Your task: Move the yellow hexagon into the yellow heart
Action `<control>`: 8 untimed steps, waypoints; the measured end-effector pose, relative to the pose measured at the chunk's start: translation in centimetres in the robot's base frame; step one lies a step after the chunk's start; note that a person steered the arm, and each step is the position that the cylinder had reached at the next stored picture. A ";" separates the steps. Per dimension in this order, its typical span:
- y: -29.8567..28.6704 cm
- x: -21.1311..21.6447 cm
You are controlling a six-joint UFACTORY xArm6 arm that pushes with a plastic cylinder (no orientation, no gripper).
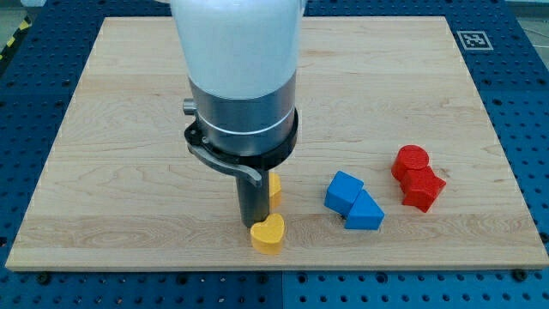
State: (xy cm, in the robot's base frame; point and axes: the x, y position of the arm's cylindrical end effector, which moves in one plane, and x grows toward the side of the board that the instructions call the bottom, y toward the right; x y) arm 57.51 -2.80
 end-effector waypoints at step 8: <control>-0.6 -5.1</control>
State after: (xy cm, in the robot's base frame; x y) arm 52.43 -3.37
